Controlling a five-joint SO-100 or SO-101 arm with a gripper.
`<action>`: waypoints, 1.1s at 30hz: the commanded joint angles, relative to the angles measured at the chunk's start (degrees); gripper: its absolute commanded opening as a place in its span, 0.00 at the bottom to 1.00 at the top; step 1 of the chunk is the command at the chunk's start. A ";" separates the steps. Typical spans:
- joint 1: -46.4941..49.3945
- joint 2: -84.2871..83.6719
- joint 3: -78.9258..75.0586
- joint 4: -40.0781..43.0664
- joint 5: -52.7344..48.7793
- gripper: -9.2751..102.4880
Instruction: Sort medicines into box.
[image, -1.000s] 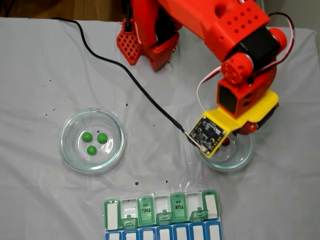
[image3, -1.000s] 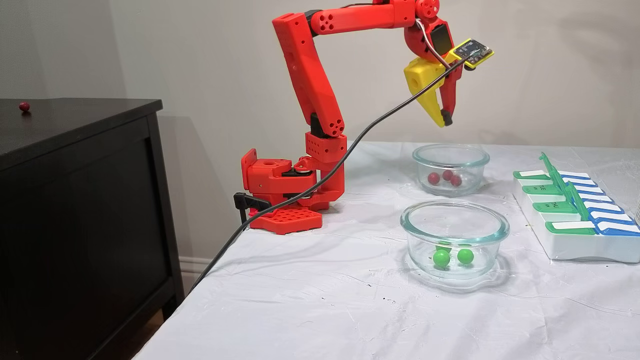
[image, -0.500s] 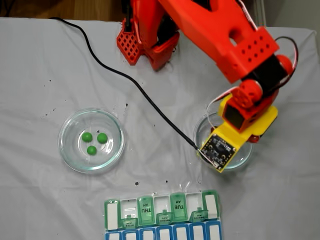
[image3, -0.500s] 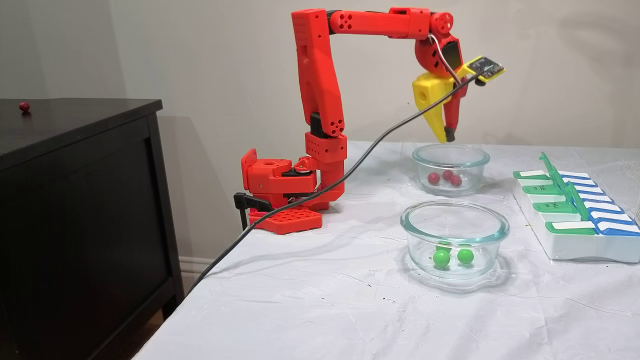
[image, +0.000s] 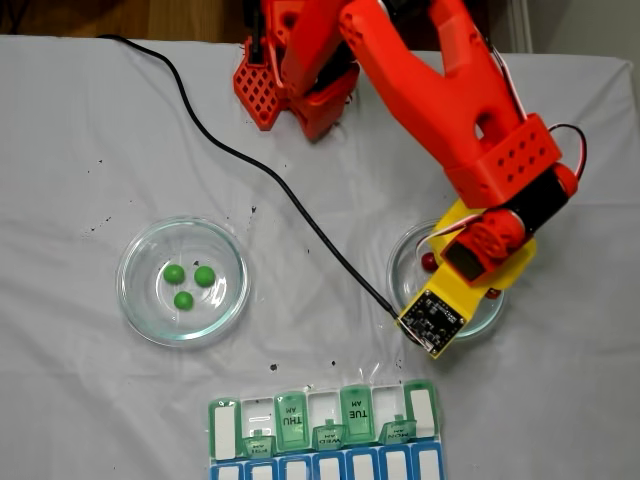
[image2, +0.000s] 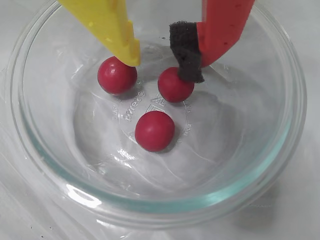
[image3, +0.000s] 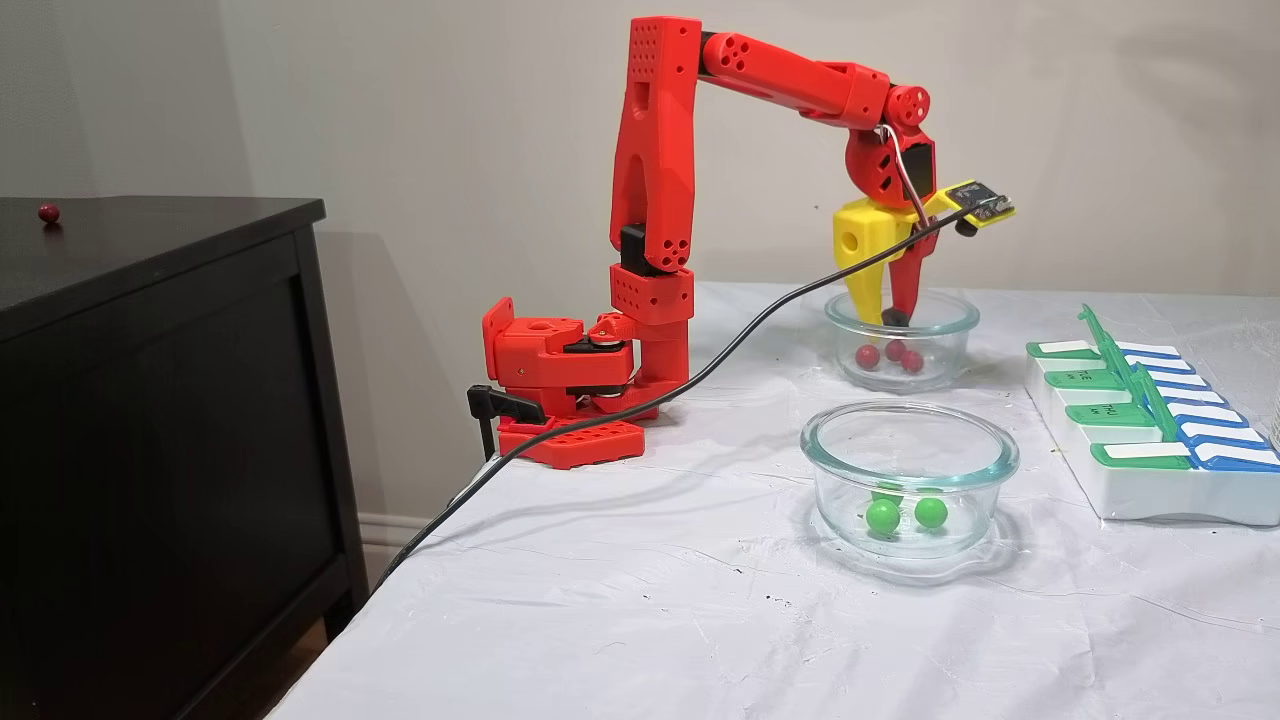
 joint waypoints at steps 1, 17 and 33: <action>-0.09 3.08 -4.04 -0.09 0.53 0.25; -0.88 5.10 -1.67 -0.62 0.79 0.36; -2.11 3.69 0.88 -2.55 1.41 0.31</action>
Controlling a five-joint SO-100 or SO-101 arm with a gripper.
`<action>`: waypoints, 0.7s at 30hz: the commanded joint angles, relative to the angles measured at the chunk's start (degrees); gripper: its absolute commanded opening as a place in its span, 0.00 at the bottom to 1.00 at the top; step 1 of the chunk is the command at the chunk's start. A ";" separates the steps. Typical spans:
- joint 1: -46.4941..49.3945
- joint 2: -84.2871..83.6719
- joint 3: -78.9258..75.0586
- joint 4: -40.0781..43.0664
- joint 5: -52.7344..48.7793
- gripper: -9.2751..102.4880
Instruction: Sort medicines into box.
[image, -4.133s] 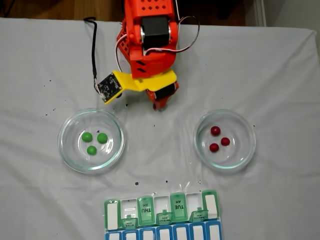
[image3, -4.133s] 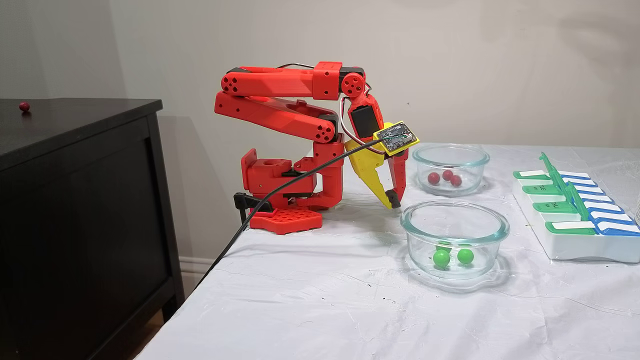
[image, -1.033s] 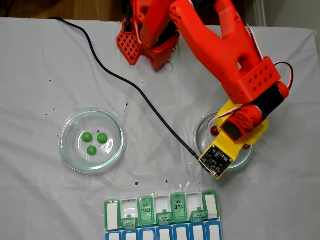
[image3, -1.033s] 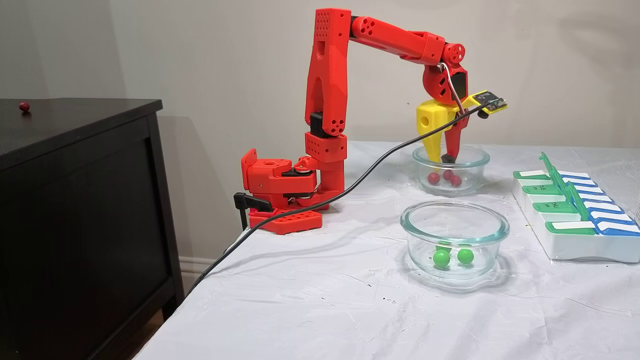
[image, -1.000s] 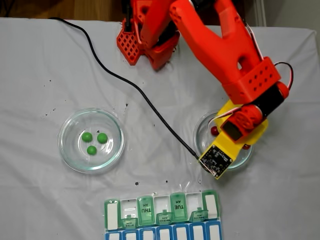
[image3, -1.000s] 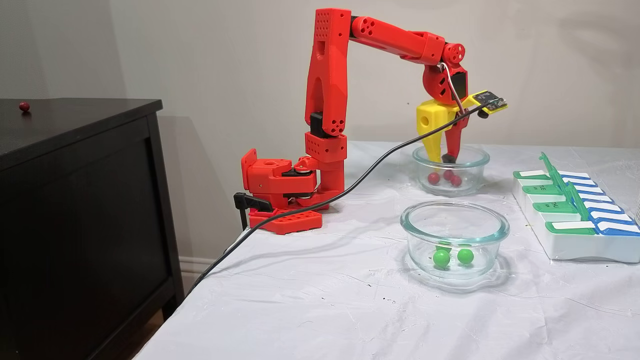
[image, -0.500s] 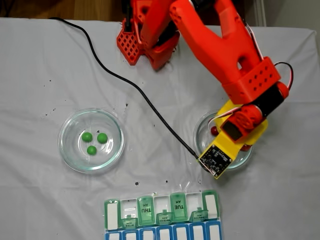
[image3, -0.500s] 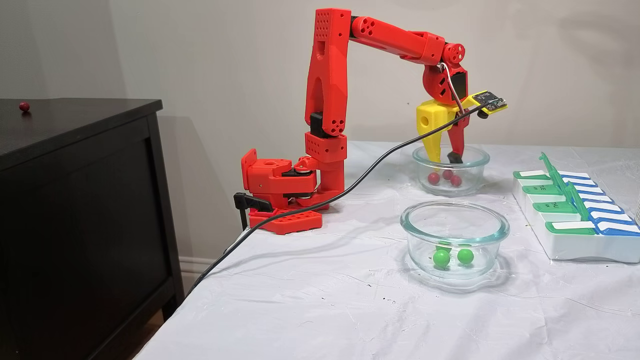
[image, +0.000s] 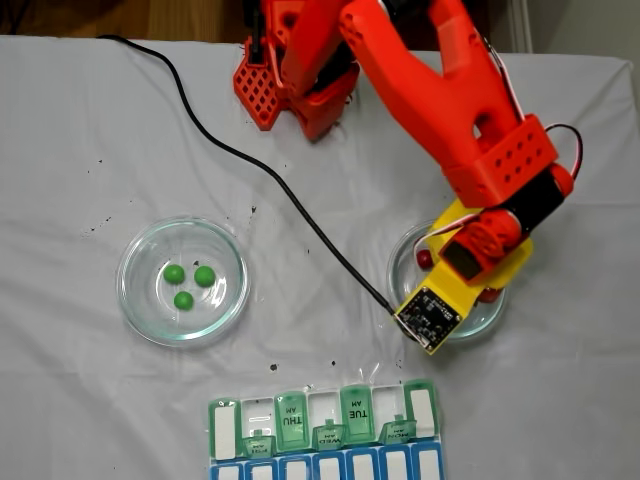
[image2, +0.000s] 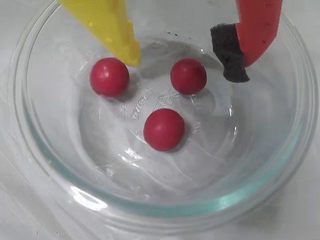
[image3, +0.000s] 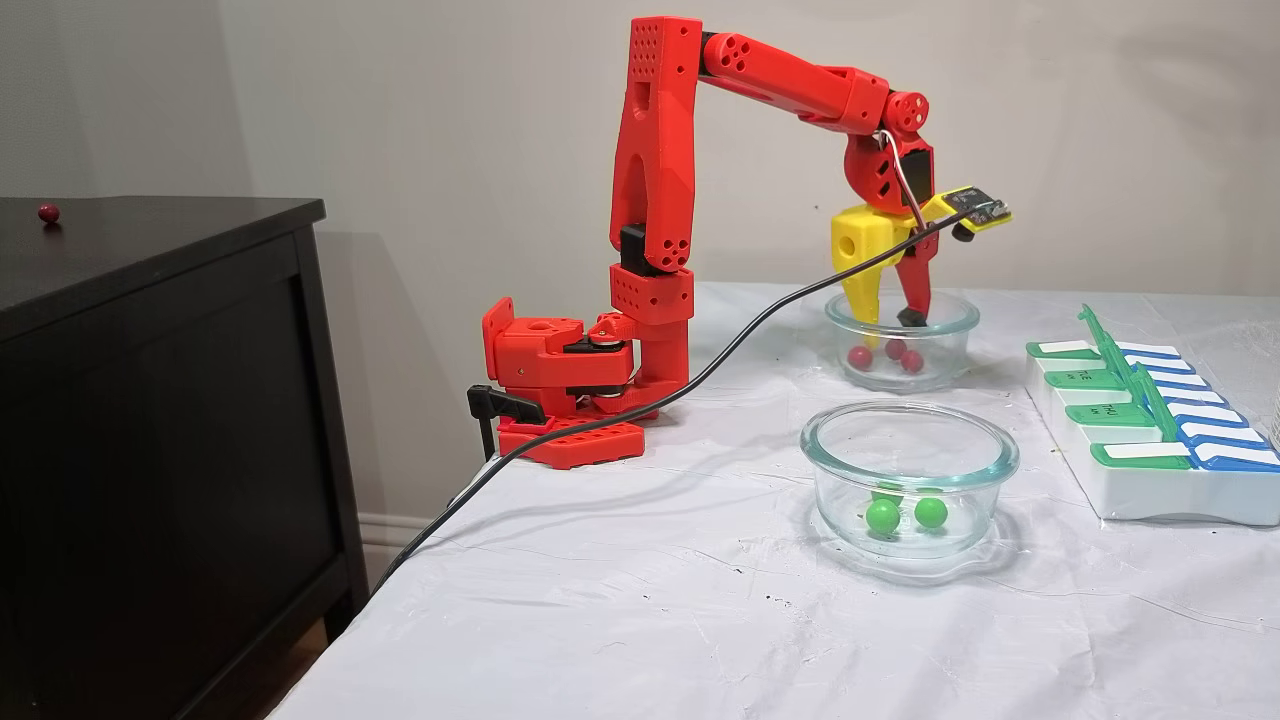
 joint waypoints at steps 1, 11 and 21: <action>-0.97 3.34 -0.97 -0.79 0.09 0.31; -0.97 0.70 -1.05 -2.02 0.18 0.30; -0.88 0.09 -0.18 -3.87 -0.09 0.31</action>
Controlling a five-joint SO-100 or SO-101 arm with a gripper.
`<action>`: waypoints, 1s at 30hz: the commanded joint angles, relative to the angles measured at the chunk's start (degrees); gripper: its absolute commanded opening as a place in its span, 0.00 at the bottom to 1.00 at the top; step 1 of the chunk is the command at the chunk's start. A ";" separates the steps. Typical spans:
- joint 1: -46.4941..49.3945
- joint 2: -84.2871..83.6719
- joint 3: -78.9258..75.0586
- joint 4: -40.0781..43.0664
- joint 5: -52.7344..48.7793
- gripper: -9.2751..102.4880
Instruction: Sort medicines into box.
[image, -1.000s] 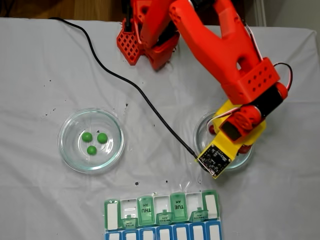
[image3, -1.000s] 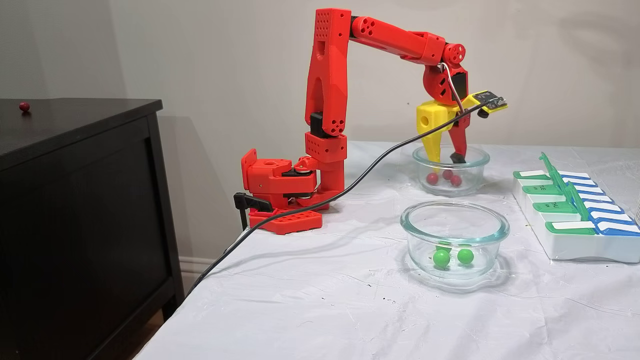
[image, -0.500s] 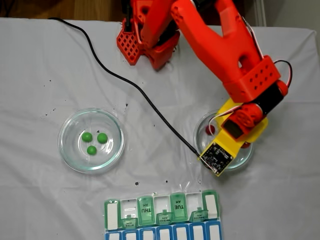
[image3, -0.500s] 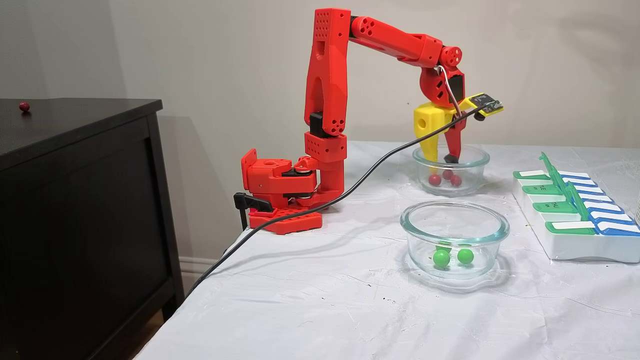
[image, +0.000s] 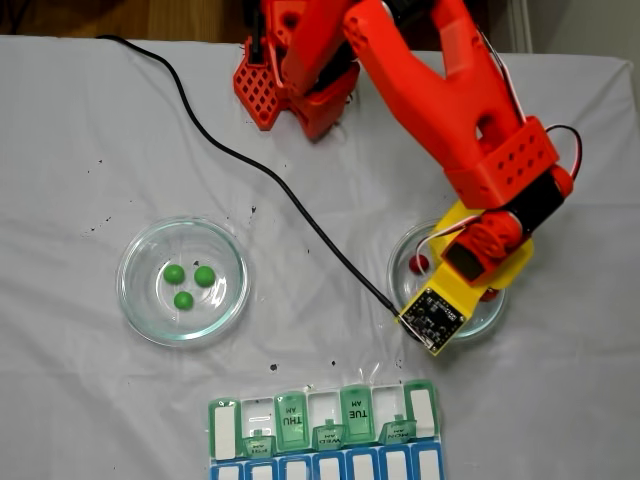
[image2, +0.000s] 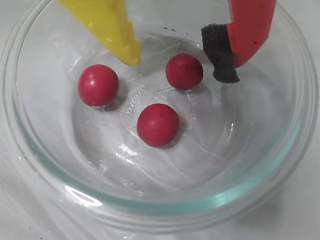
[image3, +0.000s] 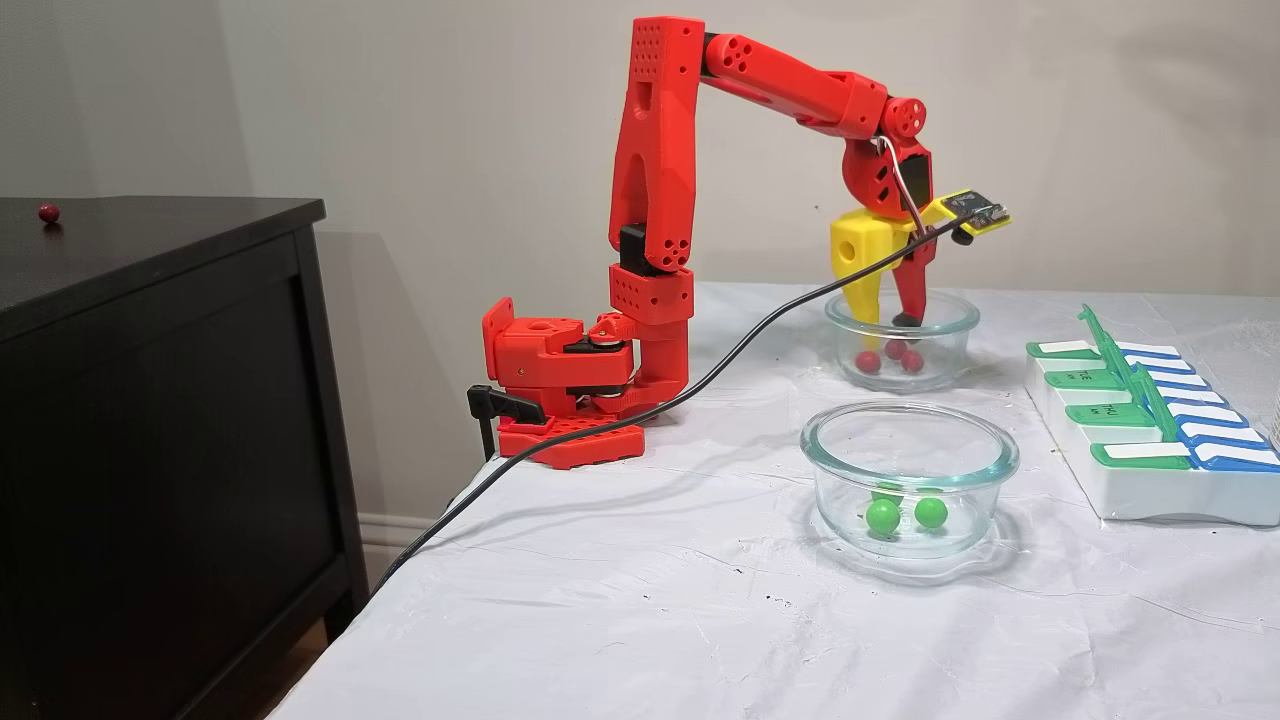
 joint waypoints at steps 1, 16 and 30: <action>-0.79 0.97 -0.53 -2.02 -0.09 0.31; -0.97 -1.05 -0.79 -2.55 -0.35 0.26; -0.70 -0.88 -0.62 -3.78 -0.53 0.22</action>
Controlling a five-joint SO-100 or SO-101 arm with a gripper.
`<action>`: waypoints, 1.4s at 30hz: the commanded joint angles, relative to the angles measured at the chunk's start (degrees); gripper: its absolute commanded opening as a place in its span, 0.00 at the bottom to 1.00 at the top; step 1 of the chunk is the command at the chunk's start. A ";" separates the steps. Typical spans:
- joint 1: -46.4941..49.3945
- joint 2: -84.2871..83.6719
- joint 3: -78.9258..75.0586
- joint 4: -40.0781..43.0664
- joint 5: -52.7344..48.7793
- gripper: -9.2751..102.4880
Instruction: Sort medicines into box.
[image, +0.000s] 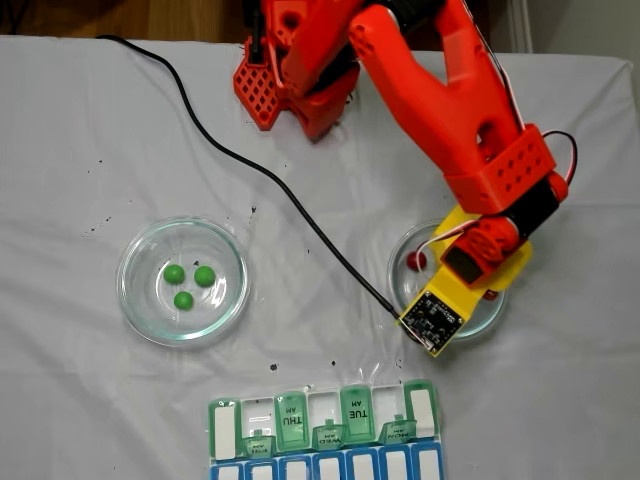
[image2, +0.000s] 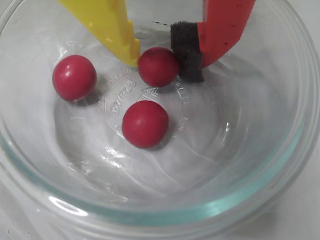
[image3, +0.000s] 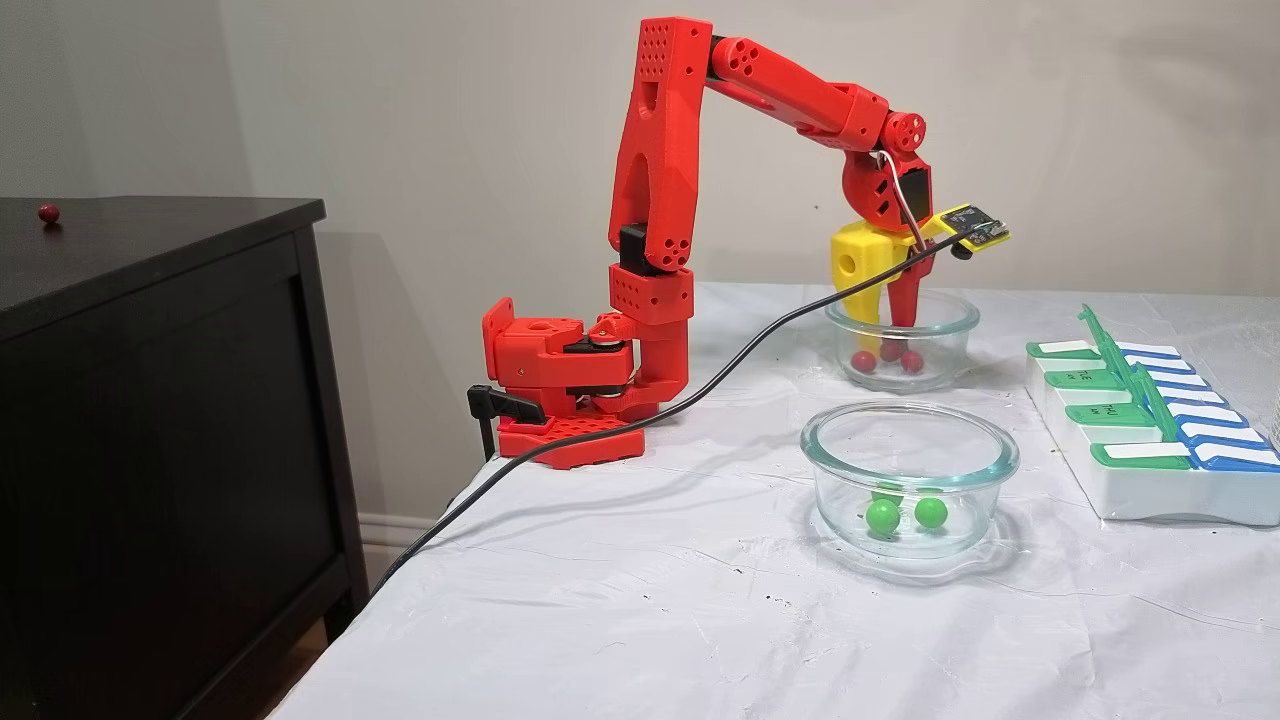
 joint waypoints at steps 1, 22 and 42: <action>-0.70 1.23 -1.23 -0.62 -0.53 0.24; 1.05 1.32 -2.20 -1.14 -0.70 0.24; 1.85 0.35 -3.08 -0.79 -0.26 0.24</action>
